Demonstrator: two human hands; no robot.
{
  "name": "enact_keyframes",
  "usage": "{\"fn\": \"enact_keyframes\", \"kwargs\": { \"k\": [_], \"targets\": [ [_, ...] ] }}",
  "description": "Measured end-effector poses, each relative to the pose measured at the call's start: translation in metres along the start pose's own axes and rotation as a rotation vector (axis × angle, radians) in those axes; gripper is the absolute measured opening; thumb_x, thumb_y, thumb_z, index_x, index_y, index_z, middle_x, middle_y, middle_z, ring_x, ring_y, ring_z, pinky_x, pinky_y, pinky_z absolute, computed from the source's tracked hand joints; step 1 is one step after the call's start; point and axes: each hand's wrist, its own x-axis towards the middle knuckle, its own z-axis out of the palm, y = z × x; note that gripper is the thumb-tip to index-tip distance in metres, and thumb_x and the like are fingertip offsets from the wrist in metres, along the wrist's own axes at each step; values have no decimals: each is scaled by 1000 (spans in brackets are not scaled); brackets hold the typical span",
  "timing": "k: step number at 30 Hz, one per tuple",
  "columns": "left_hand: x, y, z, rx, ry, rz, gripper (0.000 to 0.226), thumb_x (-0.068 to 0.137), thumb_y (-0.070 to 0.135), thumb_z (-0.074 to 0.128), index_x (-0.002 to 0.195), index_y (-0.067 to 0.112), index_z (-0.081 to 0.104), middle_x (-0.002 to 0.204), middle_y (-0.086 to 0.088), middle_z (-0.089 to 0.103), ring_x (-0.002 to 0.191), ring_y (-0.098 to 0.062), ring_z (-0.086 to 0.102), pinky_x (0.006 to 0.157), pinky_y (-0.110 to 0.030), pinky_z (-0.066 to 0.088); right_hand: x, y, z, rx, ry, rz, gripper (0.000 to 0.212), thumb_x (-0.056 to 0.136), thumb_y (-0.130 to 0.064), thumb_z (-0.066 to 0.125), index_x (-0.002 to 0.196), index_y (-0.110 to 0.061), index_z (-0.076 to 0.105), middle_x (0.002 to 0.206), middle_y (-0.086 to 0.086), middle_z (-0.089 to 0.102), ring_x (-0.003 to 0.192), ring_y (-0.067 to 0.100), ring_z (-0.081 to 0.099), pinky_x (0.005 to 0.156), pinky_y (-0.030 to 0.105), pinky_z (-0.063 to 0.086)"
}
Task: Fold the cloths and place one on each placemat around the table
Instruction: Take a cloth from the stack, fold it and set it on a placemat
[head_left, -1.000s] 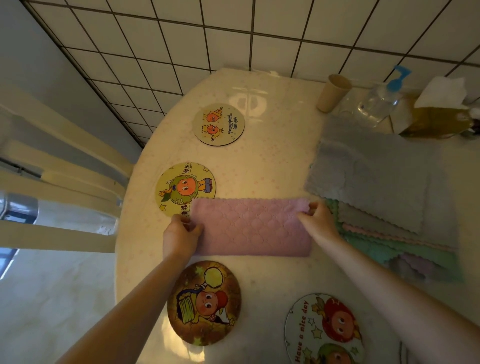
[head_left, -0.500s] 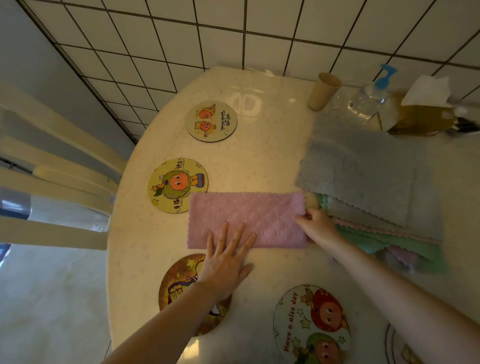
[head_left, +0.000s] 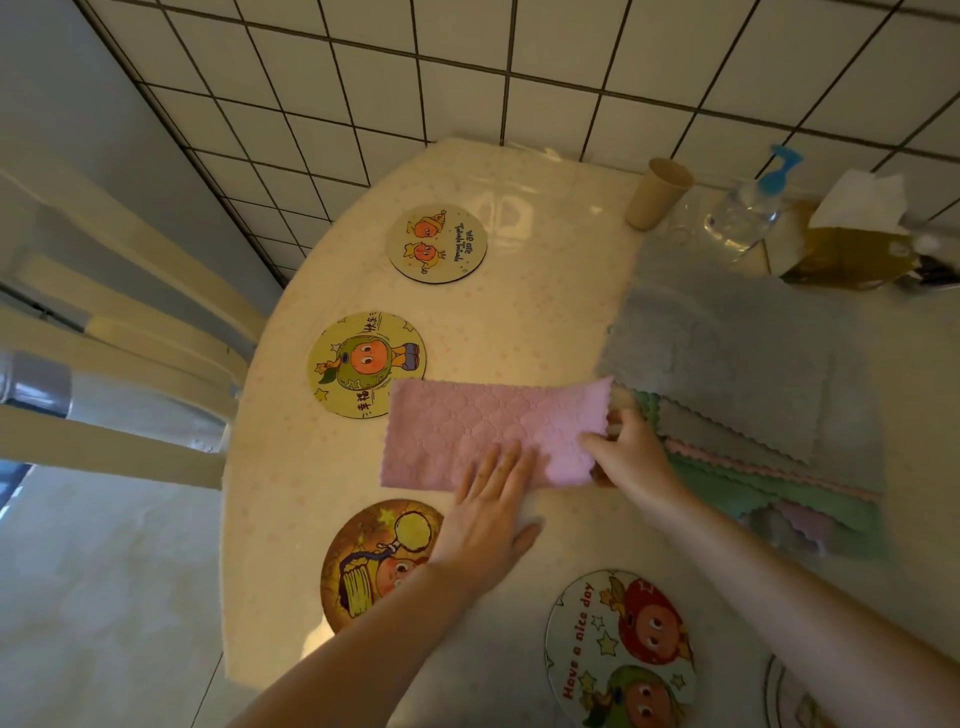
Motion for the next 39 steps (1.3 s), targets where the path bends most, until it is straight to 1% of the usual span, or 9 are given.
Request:
{"fn": "enact_keyframes", "kwargs": {
  "k": [3,6,8,10,12,18,28,35,39],
  "targets": [
    [6,13,-8,-260,137,-102,72,93,51,47,151,31,10,159,7,18,145,-15,17,118,-38,21,-7,-27,8,0,65,-83,40,81,-28,67,114,-17,48,107,1,59,87,16,61,80,40,55],
    [10,17,-24,-665,324,-290,56,92,34,57,143,29,37,133,11,55,114,-6,55,91,-29,49,-14,-54,20,51,-15,-187,38,84,-24,67,114,-16,47,96,-1,61,75,7,62,63,17,54],
    [8,15,-33,-896,428,-363,38,92,23,59,129,28,54,112,11,66,94,1,60,78,-22,50,-14,-66,33,94,-135,-250,36,85,-31,66,113,-17,48,97,4,67,76,13,67,63,26,56],
    [3,8,-36,-1012,525,-449,15,93,21,57,106,24,64,90,2,69,74,-2,56,69,-32,50,-6,-73,44,23,-174,-363,32,87,-38,62,110,-18,52,93,3,69,79,18,68,66,31,54],
    [-2,-2,-37,-1127,565,-521,12,94,17,56,105,18,60,93,-6,68,78,-10,60,73,-45,54,9,-78,51,-120,-112,-500,24,89,-28,61,110,-18,53,89,-4,63,78,11,62,69,24,48],
    [-18,-26,-40,-1638,581,-631,46,94,1,52,133,22,45,122,-4,63,109,-22,63,76,-31,58,56,-78,84,-570,-210,-616,42,90,-21,55,131,-12,47,126,11,53,115,31,49,100,35,40],
    [-25,-60,-42,-1638,584,-835,29,93,4,57,120,12,53,110,-13,64,93,-26,70,71,-35,60,73,-83,120,-909,-217,-575,34,94,-41,44,120,-21,52,124,3,51,118,27,45,94,43,32],
    [-20,-69,-40,-1558,466,-776,21,100,7,42,108,0,61,99,-17,66,89,-22,69,73,-27,58,83,-73,105,-671,-217,-530,15,91,-36,51,90,-21,48,98,-3,49,96,21,51,81,37,28],
    [-14,-73,-40,-1553,384,-796,23,102,12,39,111,1,58,101,-20,64,98,-35,67,74,-33,60,81,-72,96,-697,-206,-609,18,96,-34,42,87,-19,40,88,-2,54,81,23,48,76,37,26]
  ]
}}
